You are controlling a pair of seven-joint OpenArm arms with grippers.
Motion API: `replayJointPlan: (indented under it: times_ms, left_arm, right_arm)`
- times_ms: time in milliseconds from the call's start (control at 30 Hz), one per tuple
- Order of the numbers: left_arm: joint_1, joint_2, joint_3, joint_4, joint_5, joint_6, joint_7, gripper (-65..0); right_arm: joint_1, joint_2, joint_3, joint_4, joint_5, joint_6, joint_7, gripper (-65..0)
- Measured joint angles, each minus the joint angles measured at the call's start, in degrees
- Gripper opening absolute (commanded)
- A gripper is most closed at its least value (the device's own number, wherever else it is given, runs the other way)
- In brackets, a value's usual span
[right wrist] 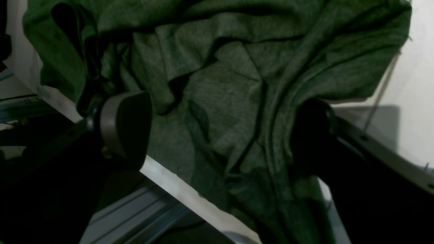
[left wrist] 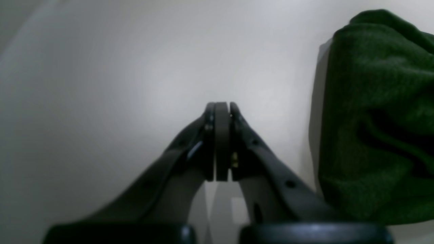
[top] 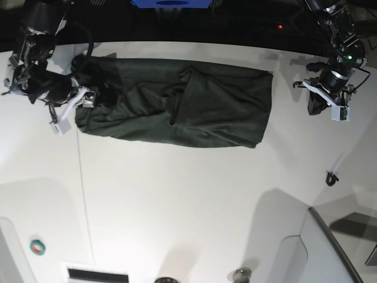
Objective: Layout the t-shirt on the table in an organized manner, then fold the t-shirt properly
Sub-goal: 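Grasp both ends of the folded shirt and square it with both grippers, then push both shirt ends inward toward each other with both grippers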
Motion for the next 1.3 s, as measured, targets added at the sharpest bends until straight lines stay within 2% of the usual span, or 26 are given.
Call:
replayJointPlan:
  times_ms: [100, 300, 433, 567, 867, 967, 1000, 1167, 1300]
  left_arm:
    - [-0.6, -0.4, 2.3, -1.9, 0.3, 0.2, 0.0, -65.0]
    - [-0.7, 0.4, 8.3, -2.4, 0.0, 0.1, 0.0, -65.0]
    - [-0.7, 0.4, 10.3, -2.5, 0.0, 0.0, 0.0, -65.0]
    - [-0.7, 0.4, 10.9, -2.5, 0.0, 0.0, 0.0, -65.0]
    - [-1.0, 0.4, 10.9, -6.8, 0.1, 0.2, 0.0, -65.0]
    - [-1.2, 0.4, 10.9, -6.8, 0.0, 0.2, 0.0, -65.0]
    - [-1.2, 0.4, 11.0, -6.8, 0.0, 0.2, 0.0, -65.0]
    - [-1.1, -0.1, 16.8, -6.8, 0.0, 0.2, -0.5, -65.0]
    - [-1.1, 2.3, 19.1, -6.4, -0.9, 1.2, -0.9, -65.0]
  right_arm:
    - [0.0, -0.8, -0.9, 0.0, 0.2, 0.0, 0.2, -6.2]
    - [-0.2, -1.7, -3.9, -0.3, -0.1, 0.2, 0.0, -16.4]
    - [0.1, -1.4, -3.7, -2.1, 0.9, 0.2, 0.3, -16.8]
    - [0.3, -1.2, -3.8, -6.3, 3.3, 1.4, 5.8, -18.8]
    - [2.5, -0.9, -4.1, -11.8, 1.3, 1.7, 9.7, -45.5]
    - [2.7, -0.5, -4.1, -12.0, -0.5, 1.6, 8.8, -61.8]
    - [2.8, -0.4, -4.2, -11.9, -0.3, 1.6, 8.2, -65.0]
    - [2.1, 1.0, -10.5, -5.7, -3.6, 0.1, 6.1, -64.4]
    - [0.7, 0.9, -13.1, 0.5, -6.6, -0.9, 4.2, -64.5]
